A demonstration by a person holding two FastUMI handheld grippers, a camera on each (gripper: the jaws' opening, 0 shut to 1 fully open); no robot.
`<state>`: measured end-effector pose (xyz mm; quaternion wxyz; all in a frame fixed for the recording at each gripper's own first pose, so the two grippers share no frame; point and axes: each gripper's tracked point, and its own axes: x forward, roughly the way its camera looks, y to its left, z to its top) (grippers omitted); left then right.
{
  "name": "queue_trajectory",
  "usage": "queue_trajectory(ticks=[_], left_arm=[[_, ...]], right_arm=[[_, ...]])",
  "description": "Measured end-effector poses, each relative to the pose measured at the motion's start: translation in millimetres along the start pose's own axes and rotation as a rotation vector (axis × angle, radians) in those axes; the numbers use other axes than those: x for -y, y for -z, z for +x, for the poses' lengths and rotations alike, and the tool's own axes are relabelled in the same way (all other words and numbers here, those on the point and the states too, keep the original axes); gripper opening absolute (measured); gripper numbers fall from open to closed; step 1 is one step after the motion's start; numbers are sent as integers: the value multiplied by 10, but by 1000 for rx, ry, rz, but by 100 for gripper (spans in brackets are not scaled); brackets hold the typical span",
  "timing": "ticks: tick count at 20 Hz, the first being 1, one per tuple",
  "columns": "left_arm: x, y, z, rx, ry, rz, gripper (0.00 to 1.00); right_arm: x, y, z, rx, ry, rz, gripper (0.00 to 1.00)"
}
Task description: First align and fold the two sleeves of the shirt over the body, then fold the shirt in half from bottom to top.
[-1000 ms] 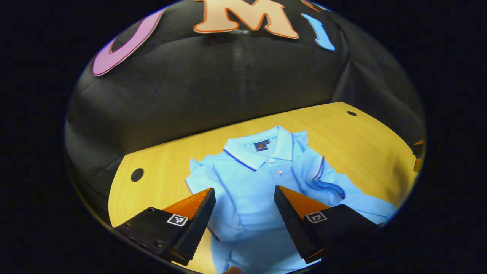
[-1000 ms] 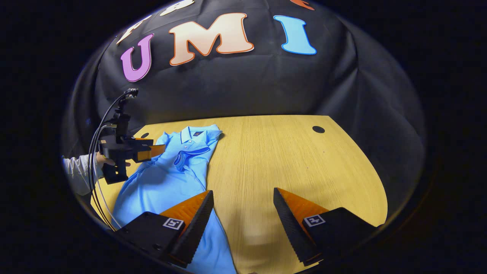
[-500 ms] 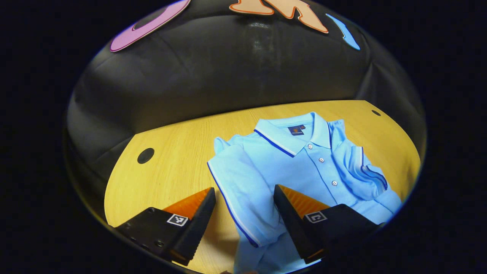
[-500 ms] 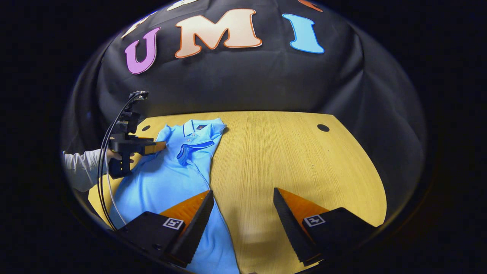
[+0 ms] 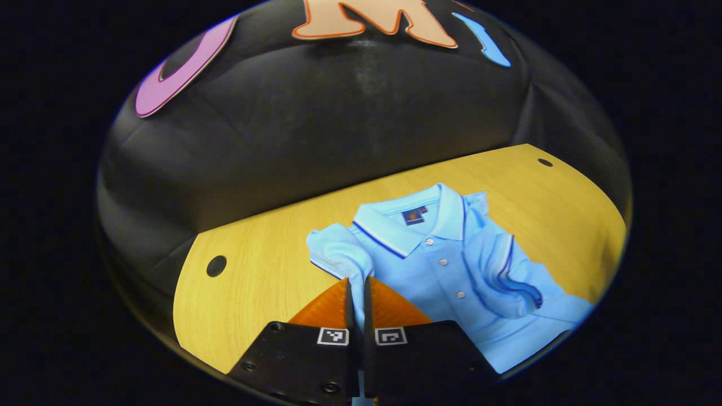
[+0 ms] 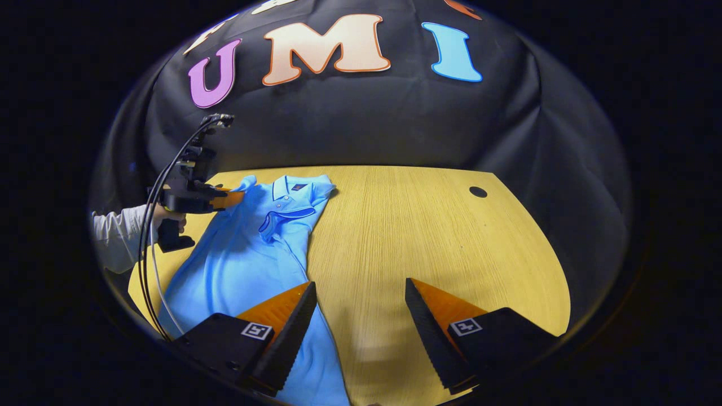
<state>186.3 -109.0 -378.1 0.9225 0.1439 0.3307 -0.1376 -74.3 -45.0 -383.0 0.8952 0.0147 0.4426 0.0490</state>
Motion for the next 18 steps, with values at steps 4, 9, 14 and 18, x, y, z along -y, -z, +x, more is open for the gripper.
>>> queue_trajectory(ticks=[4,9,14,18], left_arm=[[397,87,131,-50,39,67,2],[552,292,119,-129,32,5,20],[412,118,-639,-47,-22,-113,97],[272,355,-1492,-12,-74,-113,95]], right_arm=[[76,10,-26,5,-14,4,98],[135,-130,-65,35,-76,36,98],[33,-331,-113,85,-189,-14,99],[-128,-204,-304,77,-236,-45,99]])
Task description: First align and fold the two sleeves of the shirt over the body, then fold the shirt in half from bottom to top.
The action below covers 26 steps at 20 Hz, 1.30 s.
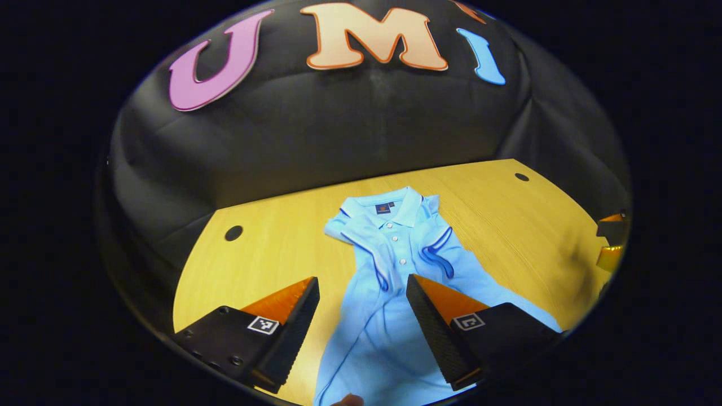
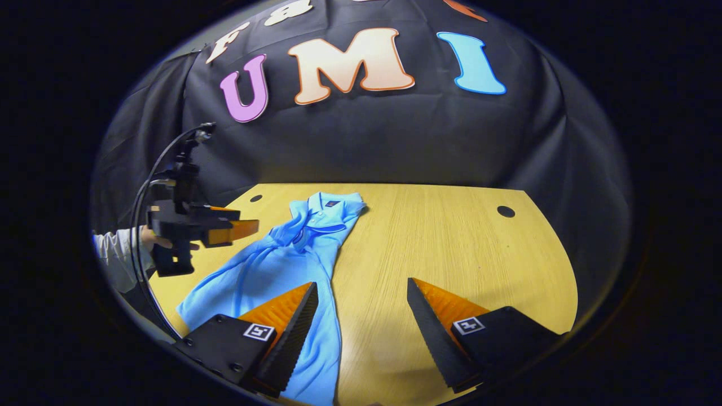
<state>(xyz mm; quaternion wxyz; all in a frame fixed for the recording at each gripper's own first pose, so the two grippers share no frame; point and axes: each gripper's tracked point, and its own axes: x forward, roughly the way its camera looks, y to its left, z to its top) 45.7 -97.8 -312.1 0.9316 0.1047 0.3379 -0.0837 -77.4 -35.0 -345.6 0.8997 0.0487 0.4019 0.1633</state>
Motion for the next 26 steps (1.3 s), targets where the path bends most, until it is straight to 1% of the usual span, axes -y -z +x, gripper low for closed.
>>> queue_trajectory(ticks=[1,2,5,7,8,9,10,12,13,14,15,16,19,20,22,23,24,25,26], left_arm=[[-48,127,-174,-7,-10,11,95],[-95,284,-373,-17,-20,12,95],[-111,782,-819,-59,-12,-32,96],[-134,1151,-1014,-103,-5,-48,96],[-150,1315,-1093,-119,-4,-46,96],[-152,1484,-1166,-132,1,-50,96],[-142,1643,-1222,-148,7,-55,96],[-126,1901,-1283,-177,8,-61,96],[-121,1984,-1343,-179,6,-59,96],[-114,2057,-1379,-183,2,-57,96],[-97,2135,-1398,-189,4,-60,96],[-78,2199,-1413,-195,2,-64,96],[-54,2317,-1449,-203,-1,-54,96],[-25,2282,-1452,-182,10,-46,96],[26,2292,-1459,-177,38,-17,95],[55,2287,-1464,-169,56,-1,95],[96,2267,-1449,-161,74,13,91],[99,2288,-1437,-164,81,19,94],[113,2262,-1426,-152,91,16,93]], right_arm=[[-94,74,-56,-6,-10,-3,95],[-192,141,-117,-14,-18,-8,99],[-430,412,-302,-39,-21,-34,99],[-573,634,-439,-59,-8,-37,99],[-635,739,-491,-70,-3,-34,96],[-662,868,-554,-87,14,-35,95],[-688,979,-610,-100,32,-35,99],[-747,1212,-709,-128,54,-32,99],[-765,1307,-713,-140,67,-33,95],[-755,1392,-714,-152,83,-35,99],[-750,1502,-742,-167,98,-35,98],[-741,1594,-773,-182,110,-33,95],[-734,1796,-828,-205,125,-12,95],[-741,1856,-829,-214,123,-11,99],[-695,1934,-832,-235,129,-28,99],[-686,1966,-828,-240,133,-36,99],[-676,1966,-802,-242,133,-42,99],[-680,1974,-783,-245,130,-44,99],[-692,2017,-749,-261,126,-47,99]])
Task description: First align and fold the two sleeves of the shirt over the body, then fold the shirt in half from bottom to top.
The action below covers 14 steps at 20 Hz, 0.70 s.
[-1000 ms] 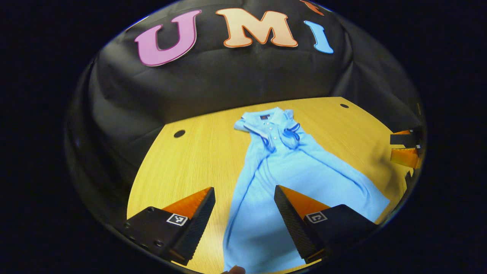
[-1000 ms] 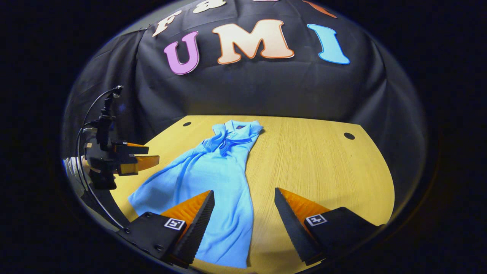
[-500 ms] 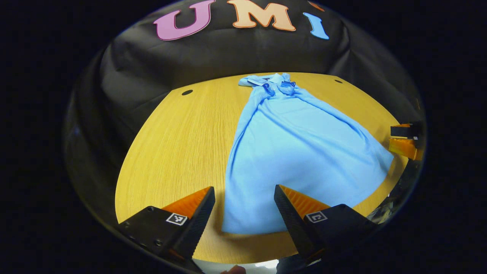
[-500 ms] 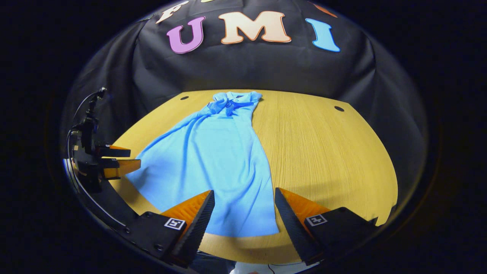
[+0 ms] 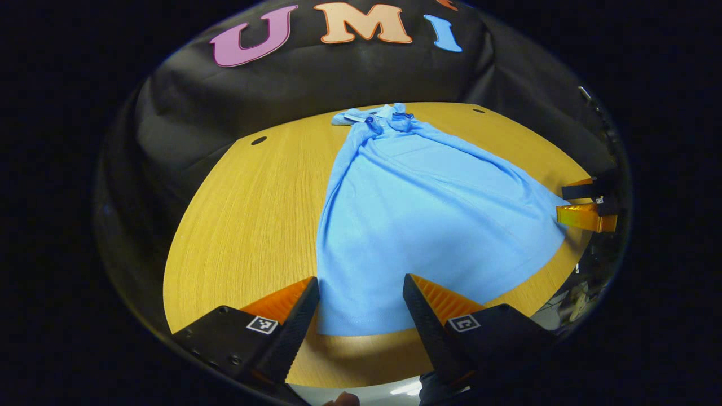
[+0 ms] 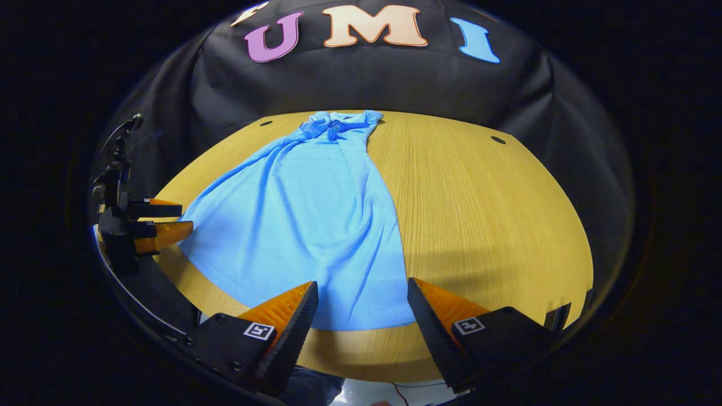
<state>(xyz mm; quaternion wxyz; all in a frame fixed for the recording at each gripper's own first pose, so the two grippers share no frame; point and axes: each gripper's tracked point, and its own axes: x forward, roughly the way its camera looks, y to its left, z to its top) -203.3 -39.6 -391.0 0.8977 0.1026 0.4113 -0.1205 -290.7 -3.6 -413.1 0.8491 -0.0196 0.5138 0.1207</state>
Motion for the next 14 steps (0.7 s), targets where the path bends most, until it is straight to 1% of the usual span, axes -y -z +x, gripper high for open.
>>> queue_trajectory(ticks=[1,2,3,4,5,6,8,9,10,11,12,13,14], left_arm=[[24,5,22,-1,11,-9,93],[66,-1,36,6,31,-26,90],[114,-1,34,12,50,-44,93],[153,2,55,22,65,-59,90],[185,-25,57,39,74,-54,82],[242,-26,59,48,89,-36,75],[374,-65,69,83,112,-6,53],[391,-77,80,100,102,10,22],[386,-83,74,101,78,28,11],[385,-73,84,90,49,41,1],[381,-87,102,69,27,47,0],[387,-82,95,45,18,26,0],[424,-113,103,40,30,-19,0]], right_arm=[[-3,73,44,-26,4,-9,95],[-8,33,54,-18,0,-20,99],[-25,33,61,-20,-5,-21,99],[-42,58,53,-25,-12,-24,99],[-64,36,78,-10,-19,-29,94],[-89,50,114,-7,-23,-34,83],[-125,40,95,10,-25,-28,39],[-128,9,106,24,-19,-17,23],[-143,24,120,17,-20,-13,7],[-148,7,98,21,-21,-1,7],[-152,5,89,11,-29,14,3],[-182,11,92,8,-42,32,3],[-195,10,81,2,-50,44,3]])
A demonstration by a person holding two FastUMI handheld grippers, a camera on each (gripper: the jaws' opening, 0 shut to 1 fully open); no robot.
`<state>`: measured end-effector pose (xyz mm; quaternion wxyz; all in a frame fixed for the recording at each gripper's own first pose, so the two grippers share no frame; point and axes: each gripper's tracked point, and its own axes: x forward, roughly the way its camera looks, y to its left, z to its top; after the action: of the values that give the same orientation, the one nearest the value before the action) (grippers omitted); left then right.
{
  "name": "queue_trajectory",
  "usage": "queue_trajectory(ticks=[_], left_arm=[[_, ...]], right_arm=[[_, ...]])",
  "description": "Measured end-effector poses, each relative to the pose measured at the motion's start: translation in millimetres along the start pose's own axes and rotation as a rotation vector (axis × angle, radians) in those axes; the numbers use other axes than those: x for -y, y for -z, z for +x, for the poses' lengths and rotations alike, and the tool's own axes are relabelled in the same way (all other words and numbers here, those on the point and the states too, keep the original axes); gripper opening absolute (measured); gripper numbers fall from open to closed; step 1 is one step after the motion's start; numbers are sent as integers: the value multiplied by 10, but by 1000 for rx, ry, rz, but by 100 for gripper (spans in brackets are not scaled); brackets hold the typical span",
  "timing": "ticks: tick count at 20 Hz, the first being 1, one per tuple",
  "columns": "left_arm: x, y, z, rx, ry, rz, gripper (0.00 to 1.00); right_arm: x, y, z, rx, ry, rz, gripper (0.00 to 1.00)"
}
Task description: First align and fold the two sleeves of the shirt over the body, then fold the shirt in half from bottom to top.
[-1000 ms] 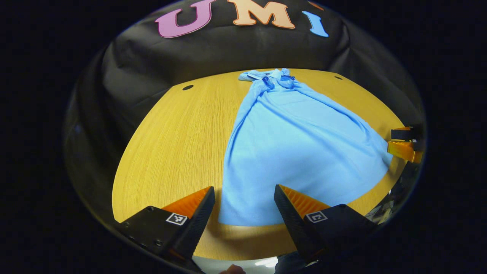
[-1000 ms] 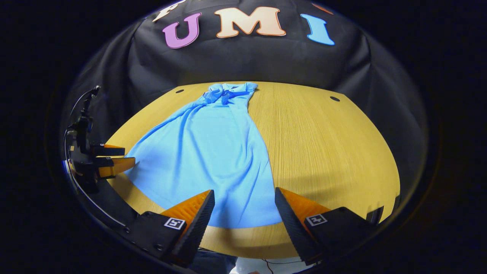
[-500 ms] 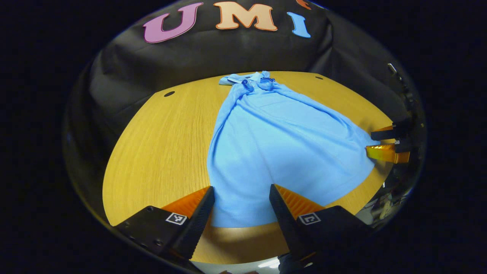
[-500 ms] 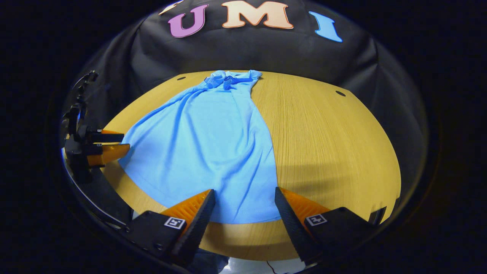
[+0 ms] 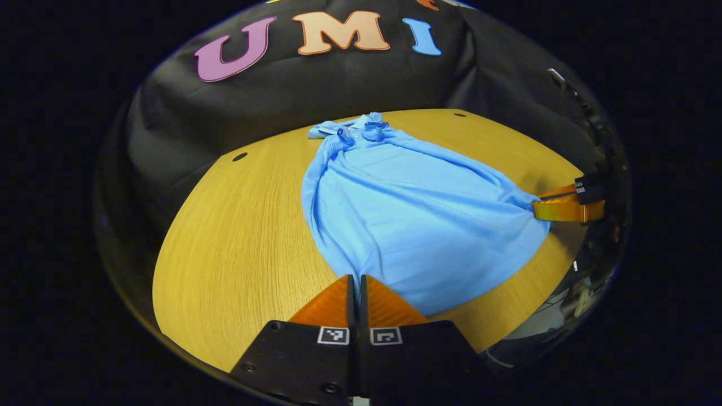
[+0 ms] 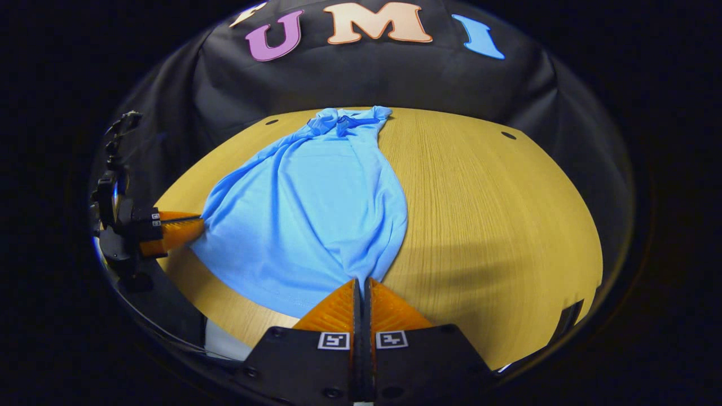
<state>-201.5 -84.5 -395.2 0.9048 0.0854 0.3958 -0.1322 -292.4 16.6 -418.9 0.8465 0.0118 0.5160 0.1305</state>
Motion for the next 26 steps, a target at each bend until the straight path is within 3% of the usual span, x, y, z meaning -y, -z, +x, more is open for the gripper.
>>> queue_trajectory(ticks=[2,5,16,26], left_arm=[[63,-81,-32,3,30,-113,0],[69,-306,-139,50,52,-182,0],[-61,-1351,-274,220,58,-168,0],[-489,-2577,224,342,13,-175,1]], right_arm=[[-20,-24,-58,9,-18,17,3],[-78,-191,-161,52,-52,43,3],[-123,-1449,-336,259,-109,42,3],[83,-2990,21,445,-138,50,2]])
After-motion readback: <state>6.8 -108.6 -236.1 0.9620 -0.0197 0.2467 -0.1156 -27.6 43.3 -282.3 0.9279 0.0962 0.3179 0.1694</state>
